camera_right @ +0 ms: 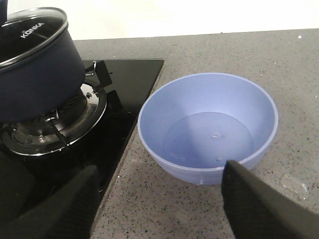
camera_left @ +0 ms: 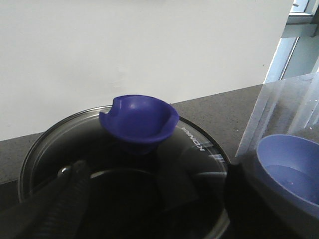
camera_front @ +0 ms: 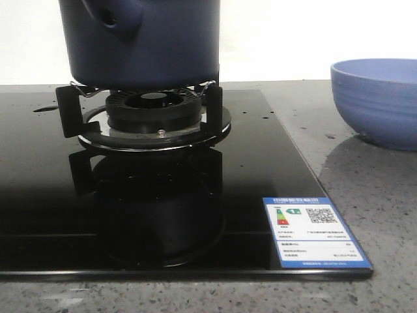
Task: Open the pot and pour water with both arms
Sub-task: 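Grasp the blue lid knob with the left gripper and lift the lid, then grasp the light blue bowl rim with the right gripper and lift it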
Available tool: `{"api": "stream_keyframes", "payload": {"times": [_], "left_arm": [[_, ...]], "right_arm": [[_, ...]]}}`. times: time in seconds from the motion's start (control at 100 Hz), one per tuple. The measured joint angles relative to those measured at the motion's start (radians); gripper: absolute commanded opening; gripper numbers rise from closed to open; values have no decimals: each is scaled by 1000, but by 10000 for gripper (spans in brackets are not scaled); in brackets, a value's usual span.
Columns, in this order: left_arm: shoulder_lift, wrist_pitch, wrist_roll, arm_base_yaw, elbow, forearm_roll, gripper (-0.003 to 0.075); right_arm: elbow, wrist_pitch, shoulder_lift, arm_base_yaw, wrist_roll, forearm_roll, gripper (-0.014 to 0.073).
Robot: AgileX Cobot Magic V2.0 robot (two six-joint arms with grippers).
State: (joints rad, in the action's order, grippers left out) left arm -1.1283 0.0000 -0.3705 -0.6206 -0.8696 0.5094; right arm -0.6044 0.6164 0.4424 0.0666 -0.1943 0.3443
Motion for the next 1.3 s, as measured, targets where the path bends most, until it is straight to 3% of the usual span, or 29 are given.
{"api": "stream_keyframes", "payload": {"times": [0.33, 0.76, 1.11, 1.3], "left_arm": [[-174, -38, 0, 0, -130, -22, 538], [-248, -114, 0, 0, -141, -82, 533], [-259, -148, 0, 0, -141, -112, 400], [-260, -150, 0, 0, -143, -111, 384]], "right_arm": [[0, 2, 0, 0, -2, 0, 470], [0, 4, 0, 0, -2, 0, 470], [0, 4, 0, 0, -4, 0, 470], [0, 4, 0, 0, -4, 0, 470]]}}
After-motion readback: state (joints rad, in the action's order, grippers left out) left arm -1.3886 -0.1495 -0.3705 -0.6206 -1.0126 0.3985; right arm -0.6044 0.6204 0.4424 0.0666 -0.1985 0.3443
